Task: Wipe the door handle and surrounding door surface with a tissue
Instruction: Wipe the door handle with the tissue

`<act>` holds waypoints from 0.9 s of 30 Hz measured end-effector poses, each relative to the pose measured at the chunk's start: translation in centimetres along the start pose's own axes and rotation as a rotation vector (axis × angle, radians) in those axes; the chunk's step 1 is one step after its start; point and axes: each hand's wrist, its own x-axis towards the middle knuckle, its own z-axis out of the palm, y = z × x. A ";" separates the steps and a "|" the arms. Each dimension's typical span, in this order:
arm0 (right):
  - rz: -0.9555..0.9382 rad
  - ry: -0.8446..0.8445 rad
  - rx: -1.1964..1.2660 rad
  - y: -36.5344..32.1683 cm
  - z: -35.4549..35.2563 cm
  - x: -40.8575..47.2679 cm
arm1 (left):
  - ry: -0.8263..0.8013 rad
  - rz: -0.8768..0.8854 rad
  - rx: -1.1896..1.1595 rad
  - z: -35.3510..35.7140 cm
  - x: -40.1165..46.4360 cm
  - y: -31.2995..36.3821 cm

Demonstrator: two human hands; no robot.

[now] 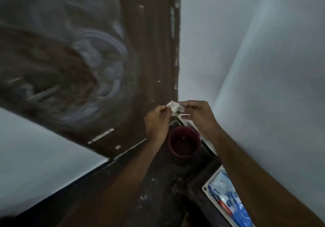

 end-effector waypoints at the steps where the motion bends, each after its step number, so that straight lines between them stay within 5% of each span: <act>1: -0.034 -0.042 -0.030 -0.9 2.0 0.7 | 0.041 0.023 0.003 -1.9 0.6 0.8; 12: -0.268 -0.136 -0.233 -5.4 21.4 4.0 | 0.209 0.143 0.167 -20.8 3.0 1.5; 18: -0.315 -0.129 -0.295 -7.7 31.0 5.5 | 0.262 0.127 -0.061 -30.6 6.5 1.2; 23: -0.496 -0.159 -0.512 -8.5 38.0 6.7 | 0.311 0.151 -0.111 -35.9 9.5 0.3; 27: -0.445 -0.178 -0.547 -8.0 42.2 7.7 | 0.348 0.142 -0.072 -39.0 11.6 -1.3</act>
